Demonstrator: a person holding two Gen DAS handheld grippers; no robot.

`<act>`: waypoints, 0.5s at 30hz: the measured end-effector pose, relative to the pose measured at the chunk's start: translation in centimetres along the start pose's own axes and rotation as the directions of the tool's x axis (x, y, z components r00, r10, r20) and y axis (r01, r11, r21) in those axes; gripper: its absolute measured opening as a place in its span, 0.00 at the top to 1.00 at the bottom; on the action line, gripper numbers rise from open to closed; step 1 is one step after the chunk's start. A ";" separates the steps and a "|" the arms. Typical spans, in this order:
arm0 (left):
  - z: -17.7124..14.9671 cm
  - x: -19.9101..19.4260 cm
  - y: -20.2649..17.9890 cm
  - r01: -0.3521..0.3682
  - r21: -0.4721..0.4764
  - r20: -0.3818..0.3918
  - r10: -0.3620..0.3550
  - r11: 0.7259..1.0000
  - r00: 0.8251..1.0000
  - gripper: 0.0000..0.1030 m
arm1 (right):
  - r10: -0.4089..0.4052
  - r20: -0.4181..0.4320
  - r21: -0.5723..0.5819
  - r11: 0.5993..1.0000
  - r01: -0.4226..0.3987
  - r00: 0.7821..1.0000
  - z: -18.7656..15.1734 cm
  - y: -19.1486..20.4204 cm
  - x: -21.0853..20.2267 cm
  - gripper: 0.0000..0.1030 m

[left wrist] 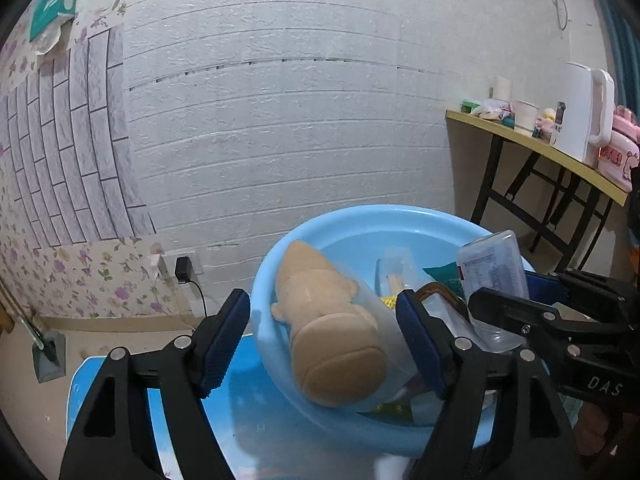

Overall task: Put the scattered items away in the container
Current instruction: 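Lower the plush toy and bottle into the basin and open both grippers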

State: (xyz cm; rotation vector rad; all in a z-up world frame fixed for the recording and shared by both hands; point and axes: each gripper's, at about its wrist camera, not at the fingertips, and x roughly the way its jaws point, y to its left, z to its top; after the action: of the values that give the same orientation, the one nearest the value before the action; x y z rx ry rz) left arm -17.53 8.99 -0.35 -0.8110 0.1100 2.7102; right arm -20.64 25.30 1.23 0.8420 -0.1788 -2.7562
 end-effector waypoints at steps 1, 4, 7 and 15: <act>0.0 -0.3 0.0 -0.001 -0.001 0.003 0.001 1.000 1.000 0.27 | -0.004 0.002 -0.001 1.000 0.004 1.000 0.0 0.0 -0.1 0.61; -0.3 -1.3 0.0 -0.002 -0.005 0.012 0.002 1.000 1.000 0.27 | -0.020 0.014 -0.005 1.000 0.020 1.000 0.0 0.0 -0.8 0.50; -0.6 -2.5 0.0 -0.007 -0.014 0.023 0.007 1.000 1.000 0.27 | -0.024 0.033 -0.001 1.000 0.024 0.999 -0.2 -0.1 -1.9 0.49; -2.1 -5.6 -0.5 -0.017 -0.030 0.029 0.018 0.999 0.999 0.27 | -0.031 0.036 0.006 1.000 0.031 0.999 -1.2 -0.2 -4.1 0.49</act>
State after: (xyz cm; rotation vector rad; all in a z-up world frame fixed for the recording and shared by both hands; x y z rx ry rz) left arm -11.88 7.62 1.00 -0.7817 0.0702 2.7456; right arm -16.73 26.56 2.38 0.8030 -0.1815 -2.8023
